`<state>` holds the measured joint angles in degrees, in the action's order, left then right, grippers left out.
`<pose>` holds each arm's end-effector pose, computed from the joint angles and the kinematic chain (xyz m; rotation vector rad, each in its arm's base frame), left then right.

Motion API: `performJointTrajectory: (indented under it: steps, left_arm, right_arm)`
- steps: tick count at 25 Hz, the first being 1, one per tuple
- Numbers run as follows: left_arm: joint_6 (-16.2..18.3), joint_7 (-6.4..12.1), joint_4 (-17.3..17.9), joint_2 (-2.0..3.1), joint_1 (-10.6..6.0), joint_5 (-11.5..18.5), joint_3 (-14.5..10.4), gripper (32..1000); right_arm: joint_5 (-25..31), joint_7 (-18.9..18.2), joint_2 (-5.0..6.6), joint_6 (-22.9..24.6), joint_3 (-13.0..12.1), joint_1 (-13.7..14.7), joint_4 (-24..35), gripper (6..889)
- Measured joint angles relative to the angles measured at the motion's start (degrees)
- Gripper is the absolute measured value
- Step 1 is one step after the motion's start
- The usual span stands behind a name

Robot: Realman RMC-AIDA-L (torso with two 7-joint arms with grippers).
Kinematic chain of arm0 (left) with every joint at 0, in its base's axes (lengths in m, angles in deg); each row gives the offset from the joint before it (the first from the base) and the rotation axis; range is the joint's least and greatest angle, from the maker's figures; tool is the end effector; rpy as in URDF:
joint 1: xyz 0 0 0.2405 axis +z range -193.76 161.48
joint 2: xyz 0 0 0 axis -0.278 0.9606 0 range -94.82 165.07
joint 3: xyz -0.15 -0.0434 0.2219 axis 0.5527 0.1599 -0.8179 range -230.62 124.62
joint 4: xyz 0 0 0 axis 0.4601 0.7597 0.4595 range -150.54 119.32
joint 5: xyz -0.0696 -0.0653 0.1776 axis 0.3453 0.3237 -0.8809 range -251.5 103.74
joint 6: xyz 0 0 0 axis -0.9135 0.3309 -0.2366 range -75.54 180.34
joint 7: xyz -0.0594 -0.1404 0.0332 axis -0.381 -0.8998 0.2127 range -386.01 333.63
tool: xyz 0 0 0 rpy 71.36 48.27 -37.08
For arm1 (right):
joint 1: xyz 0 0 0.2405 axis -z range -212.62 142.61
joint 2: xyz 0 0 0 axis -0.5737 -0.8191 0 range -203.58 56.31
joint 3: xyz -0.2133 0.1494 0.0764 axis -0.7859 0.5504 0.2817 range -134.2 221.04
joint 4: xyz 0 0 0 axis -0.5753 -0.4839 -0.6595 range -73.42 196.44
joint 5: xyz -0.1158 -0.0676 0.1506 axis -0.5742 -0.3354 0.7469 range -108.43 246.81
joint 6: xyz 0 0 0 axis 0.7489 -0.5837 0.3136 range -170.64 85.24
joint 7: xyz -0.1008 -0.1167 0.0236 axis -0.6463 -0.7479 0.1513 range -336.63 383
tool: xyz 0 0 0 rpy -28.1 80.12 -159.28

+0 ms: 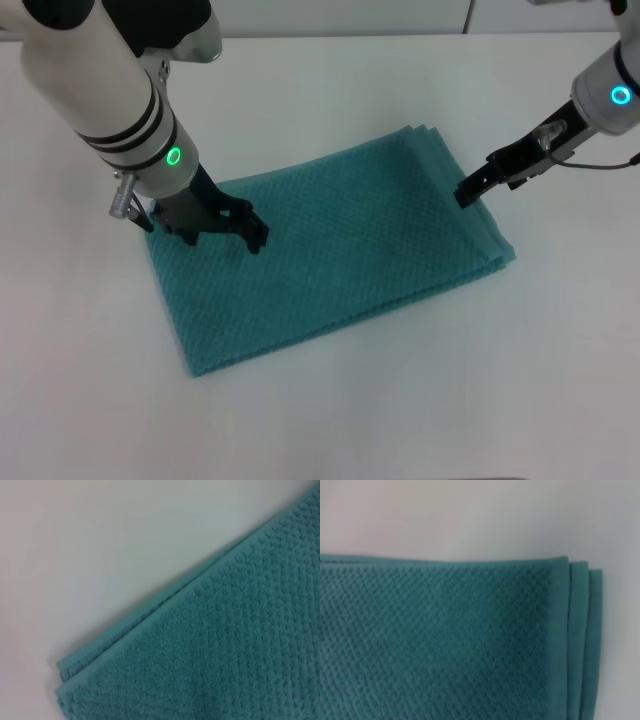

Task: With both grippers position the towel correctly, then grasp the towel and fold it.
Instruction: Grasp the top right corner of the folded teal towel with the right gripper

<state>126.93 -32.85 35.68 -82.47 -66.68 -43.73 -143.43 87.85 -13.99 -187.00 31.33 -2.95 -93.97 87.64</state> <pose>-0.1898 0.4004 -0.0703 -2.1138 -1.4900 0.5059 0.2360 0.4286 -0.0234 -2.3995 1.4147 -0.4314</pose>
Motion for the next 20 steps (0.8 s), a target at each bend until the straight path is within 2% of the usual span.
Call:
performJointTrajectory:
  steps: [6, 14, 20]
  left_arm:
    - [-0.33, 0.09, 0.18, 0.00, 0.00, 0.51, -0.15, 859]
    - [-0.98, 0.15, -0.05, 0.00, 0.00, 1.23, -0.43, 859]
    - [-1.00, 0.15, -0.06, 0.07, 0.00, 1.23, -0.44, 860]
  right_arm:
    - [-0.02, -1.64, -0.22, -4.28, -0.64, 1.06, -3.86, 852]
    - [-0.03, -2.45, -1.85, -8.94, -2.66, 2.80, -5.19, 850]
    - [0.02, -2.97, -2.50, -11.94, -2.82, 3.49, -6.88, 848]
